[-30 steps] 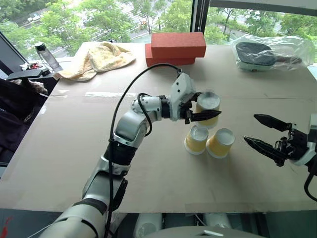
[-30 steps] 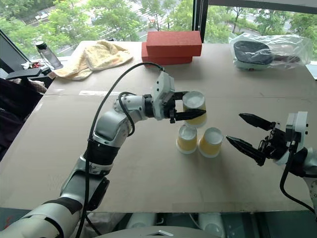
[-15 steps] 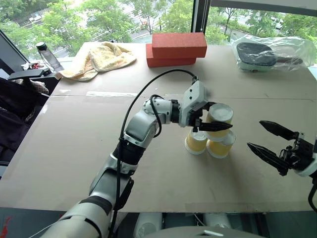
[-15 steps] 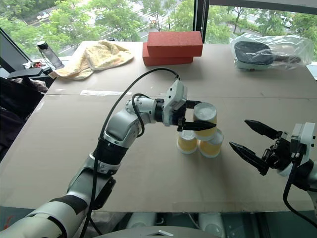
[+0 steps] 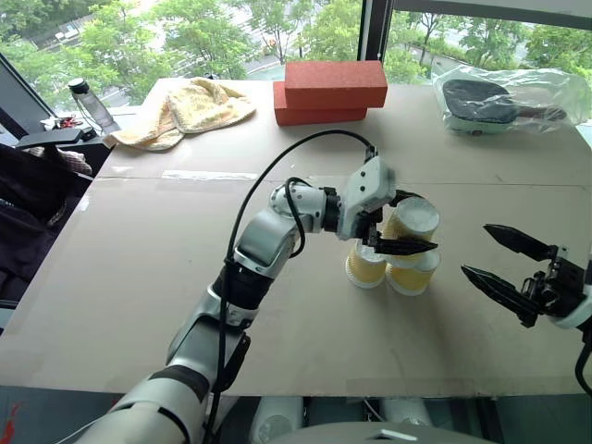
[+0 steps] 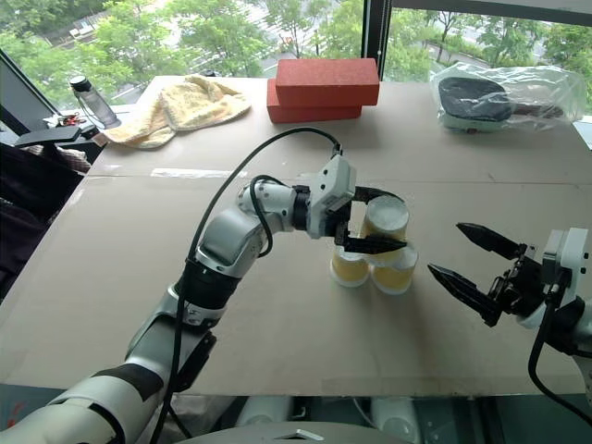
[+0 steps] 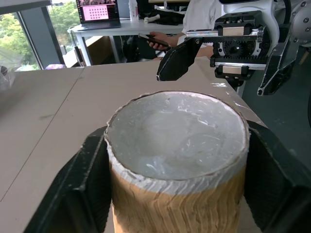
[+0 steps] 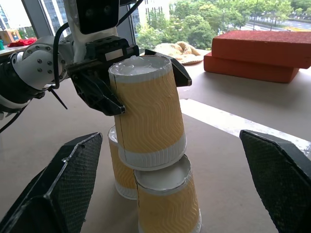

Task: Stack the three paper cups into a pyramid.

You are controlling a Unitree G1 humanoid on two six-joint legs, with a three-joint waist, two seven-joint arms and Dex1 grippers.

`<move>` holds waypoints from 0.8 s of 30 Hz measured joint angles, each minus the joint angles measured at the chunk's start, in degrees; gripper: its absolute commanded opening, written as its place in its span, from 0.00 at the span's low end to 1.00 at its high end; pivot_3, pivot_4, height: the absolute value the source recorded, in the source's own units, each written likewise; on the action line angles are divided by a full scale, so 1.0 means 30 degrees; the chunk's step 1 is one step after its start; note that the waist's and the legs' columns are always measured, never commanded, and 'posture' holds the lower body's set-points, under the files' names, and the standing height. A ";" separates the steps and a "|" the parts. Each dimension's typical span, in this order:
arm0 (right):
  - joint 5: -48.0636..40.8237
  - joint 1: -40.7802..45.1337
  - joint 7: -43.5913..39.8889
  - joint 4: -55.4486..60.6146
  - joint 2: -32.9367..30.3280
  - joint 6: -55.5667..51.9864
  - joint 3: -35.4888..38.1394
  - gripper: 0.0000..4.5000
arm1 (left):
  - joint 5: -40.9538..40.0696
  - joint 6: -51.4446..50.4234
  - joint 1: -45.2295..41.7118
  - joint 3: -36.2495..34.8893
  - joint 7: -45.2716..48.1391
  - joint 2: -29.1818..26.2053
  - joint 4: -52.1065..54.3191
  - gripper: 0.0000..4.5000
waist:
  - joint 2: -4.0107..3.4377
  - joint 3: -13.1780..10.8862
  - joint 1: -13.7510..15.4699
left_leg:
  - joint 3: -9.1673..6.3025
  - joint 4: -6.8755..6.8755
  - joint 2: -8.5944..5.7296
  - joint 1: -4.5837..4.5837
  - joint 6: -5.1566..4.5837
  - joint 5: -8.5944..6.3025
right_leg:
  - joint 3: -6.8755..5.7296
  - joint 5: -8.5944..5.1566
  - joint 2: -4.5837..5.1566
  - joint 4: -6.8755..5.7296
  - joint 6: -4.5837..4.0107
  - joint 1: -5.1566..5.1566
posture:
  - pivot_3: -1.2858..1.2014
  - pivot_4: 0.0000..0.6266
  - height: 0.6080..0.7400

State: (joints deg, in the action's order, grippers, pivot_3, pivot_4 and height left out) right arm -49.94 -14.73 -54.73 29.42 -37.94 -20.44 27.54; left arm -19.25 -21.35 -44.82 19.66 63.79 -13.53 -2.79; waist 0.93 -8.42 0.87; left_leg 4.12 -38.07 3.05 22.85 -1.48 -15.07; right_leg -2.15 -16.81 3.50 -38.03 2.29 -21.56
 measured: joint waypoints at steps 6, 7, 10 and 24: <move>0.0085 0.0001 -0.0261 -0.0025 -0.0004 0.0015 -0.0005 1.00 | -0.1494 -0.0795 0.0028 -0.0770 0.0773 -0.0316 0.1252 0.99 | -0.0003 -0.0002 -0.0008 | -0.0001 0.0000 0.0009 0.0003 0.0002 0.0001 | -0.0001 0.0000 0.0000 0.0000 0.0000 -0.0002 | 0.52 0.24 0.93; 0.0111 0.0017 -0.0345 -0.0047 -0.0005 0.0027 -0.0022 1.00 | -0.2059 -0.1110 0.0024 -0.1142 0.0795 -0.0291 0.1826 0.99 | -0.0002 -0.0001 -0.0006 | -0.0002 0.0000 0.0010 0.0004 0.0002 0.0001 | -0.0001 0.0000 0.0001 0.0000 0.0000 0.0000 | 0.52 0.24 0.93; 0.0430 0.0182 -0.0569 -0.0395 -0.0012 0.0242 -0.0215 1.00 | -0.3640 -0.1727 -0.0104 -0.2620 0.0295 -0.0211 0.3077 0.99 | -0.0002 -0.0001 -0.0007 | -0.0004 -0.0012 0.0012 0.0002 0.0003 0.0001 | -0.0001 0.0000 0.0002 -0.0005 0.0000 0.0003 | 0.52 0.24 0.93; 0.6067 0.1893 -0.2146 -0.7852 0.0345 0.5108 -0.2477 1.00 | -0.2759 -0.2270 1.1311 -0.8166 -0.4344 -0.6415 0.6830 0.99 | -0.0050 0.0019 -0.0315 | 0.0036 0.0078 0.0056 -0.0050 0.0007 0.0003 | 0.0052 -0.0002 0.0031 0.0026 0.0001 -0.0008 | 0.52 0.24 0.93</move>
State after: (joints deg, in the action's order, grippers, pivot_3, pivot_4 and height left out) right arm -31.74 -9.05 -61.17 5.86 -36.90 -5.12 20.11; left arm -27.52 -28.16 -10.89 -4.84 50.75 -32.78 17.70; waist 0.78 -8.36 -0.08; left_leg 4.23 -37.84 3.22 22.70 -1.46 -15.06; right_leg -1.99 -16.82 3.59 -37.95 2.29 -21.58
